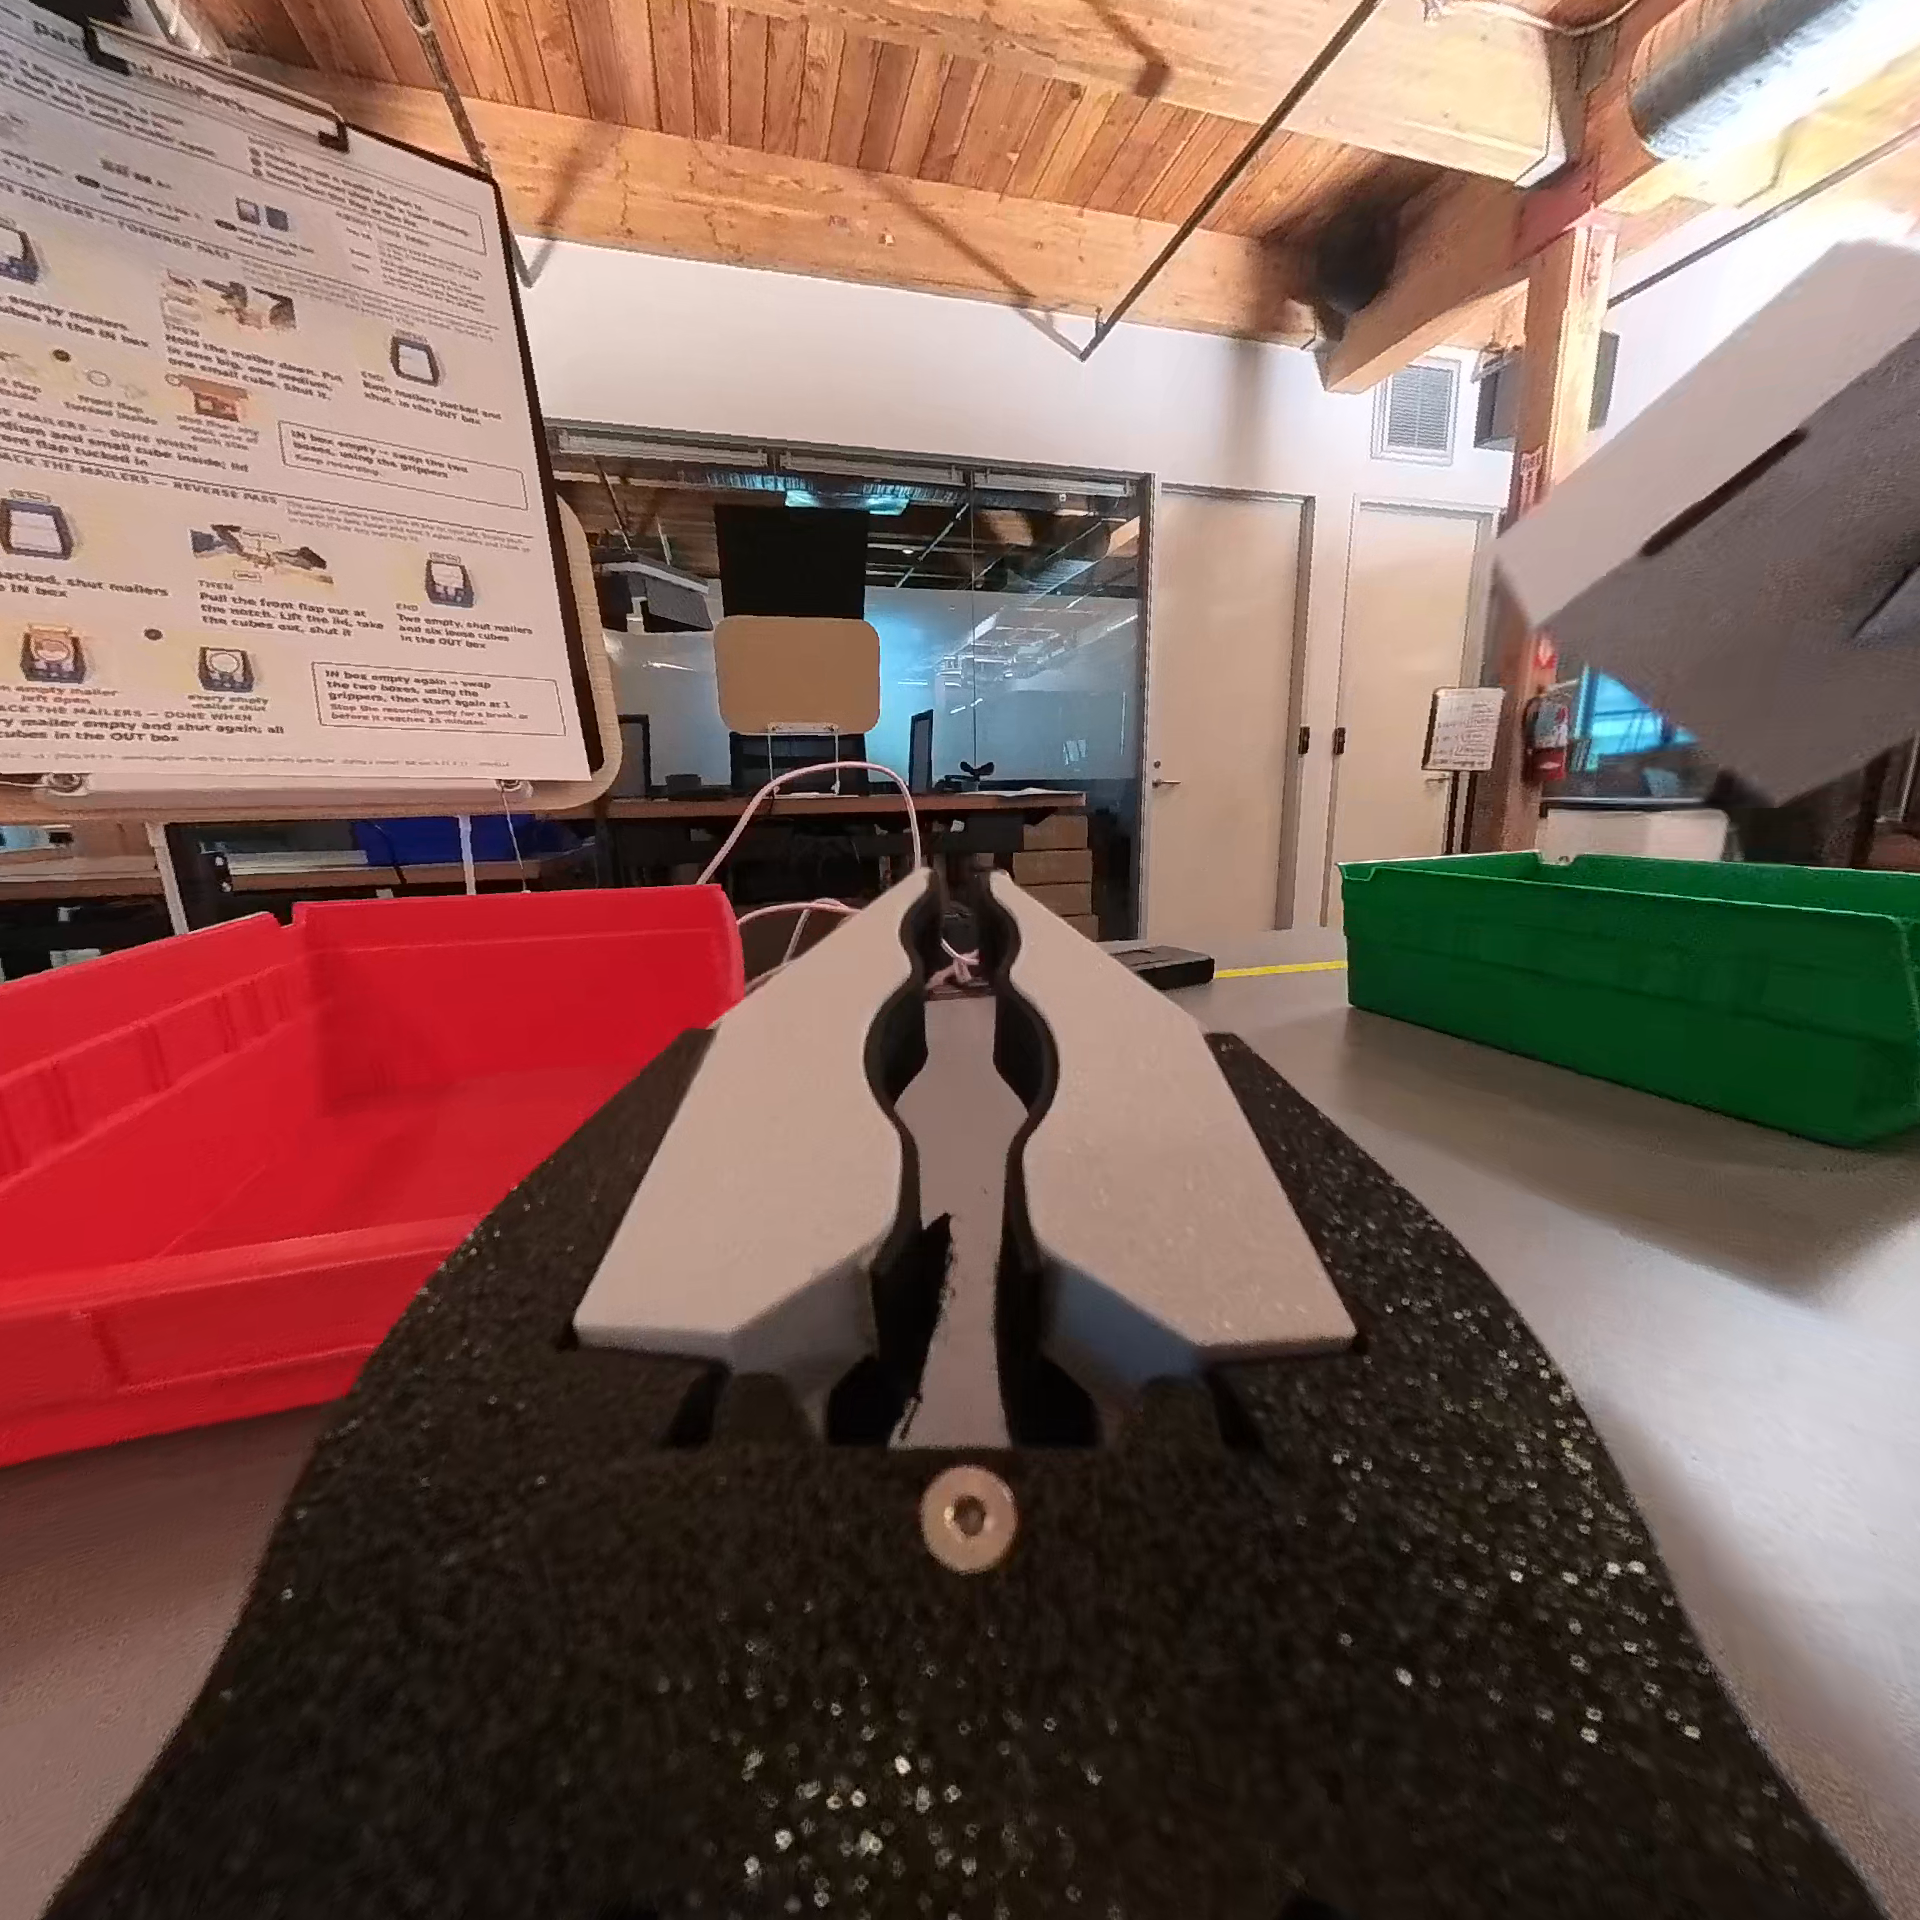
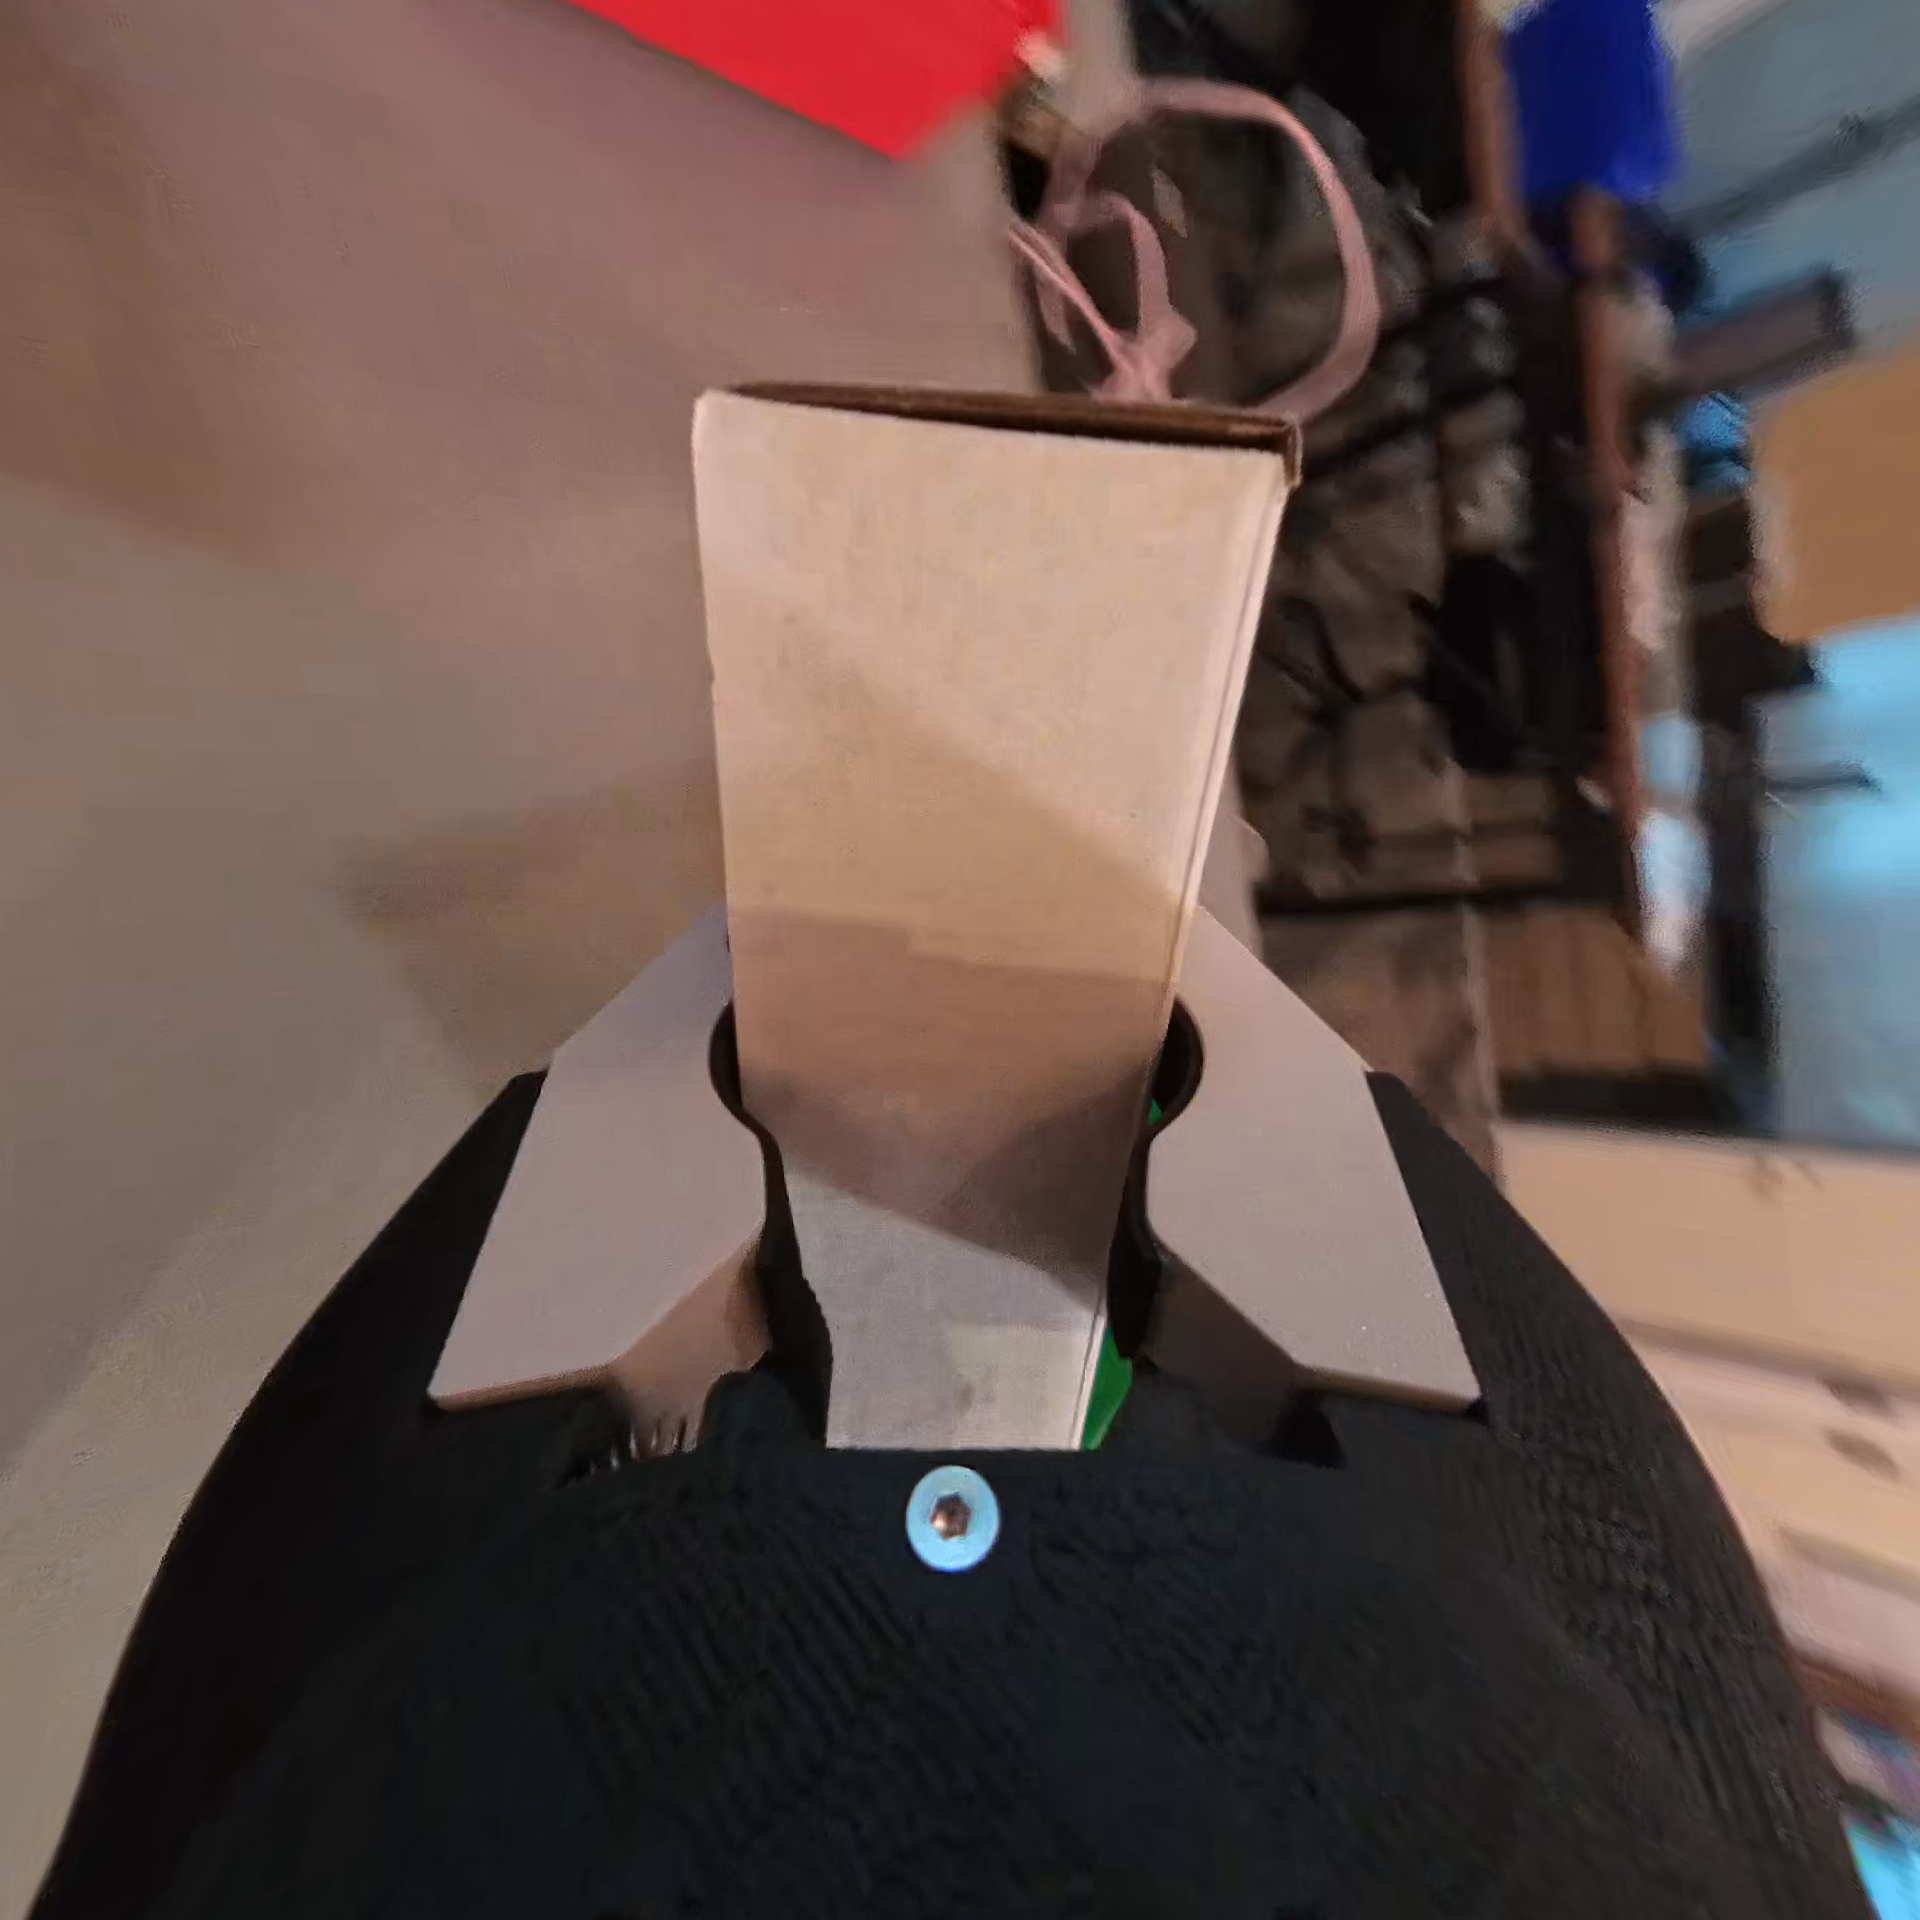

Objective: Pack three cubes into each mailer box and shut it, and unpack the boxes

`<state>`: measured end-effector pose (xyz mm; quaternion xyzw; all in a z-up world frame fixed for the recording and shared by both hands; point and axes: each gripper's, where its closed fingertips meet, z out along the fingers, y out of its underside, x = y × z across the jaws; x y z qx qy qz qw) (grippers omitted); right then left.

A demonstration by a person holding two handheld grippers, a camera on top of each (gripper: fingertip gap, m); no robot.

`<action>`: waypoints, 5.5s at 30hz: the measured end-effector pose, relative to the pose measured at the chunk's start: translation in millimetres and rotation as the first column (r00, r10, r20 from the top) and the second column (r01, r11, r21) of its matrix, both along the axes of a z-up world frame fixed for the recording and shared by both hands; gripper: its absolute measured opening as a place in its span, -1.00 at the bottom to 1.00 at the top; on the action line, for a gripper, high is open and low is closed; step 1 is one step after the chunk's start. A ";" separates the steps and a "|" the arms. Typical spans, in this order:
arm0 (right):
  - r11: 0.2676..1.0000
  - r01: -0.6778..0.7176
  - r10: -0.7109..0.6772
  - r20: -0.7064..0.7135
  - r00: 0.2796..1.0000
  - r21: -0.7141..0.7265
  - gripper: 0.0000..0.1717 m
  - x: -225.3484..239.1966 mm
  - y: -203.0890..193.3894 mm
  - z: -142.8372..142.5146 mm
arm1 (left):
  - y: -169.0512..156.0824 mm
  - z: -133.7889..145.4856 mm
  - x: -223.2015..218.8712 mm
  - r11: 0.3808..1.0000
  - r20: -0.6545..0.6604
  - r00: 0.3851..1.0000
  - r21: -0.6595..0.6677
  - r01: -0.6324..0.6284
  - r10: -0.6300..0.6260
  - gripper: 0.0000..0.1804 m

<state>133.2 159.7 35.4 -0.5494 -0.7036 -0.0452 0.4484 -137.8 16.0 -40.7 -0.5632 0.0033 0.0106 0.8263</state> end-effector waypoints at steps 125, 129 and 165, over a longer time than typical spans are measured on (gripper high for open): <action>0.820 0.300 -0.553 -0.538 0.636 -0.488 -0.93 140.8 20.8 -156.2 | 72.0 -60.6 -100.6 0.815 -0.323 0.938 -0.506 -0.284 0.126 -0.96; 0.831 0.273 -0.528 -0.534 0.660 -0.485 -0.90 135.9 14.6 -156.2 | 54.0 -59.0 -95.2 0.834 -0.342 0.934 -0.481 -0.269 0.104 -0.96; 0.835 -0.284 -0.198 -0.740 0.643 -0.471 -0.10 -205.1 -5.2 -131.1 | -98.7 88.4 -15.4 0.980 -0.499 0.845 0.043 -0.194 0.190 -0.97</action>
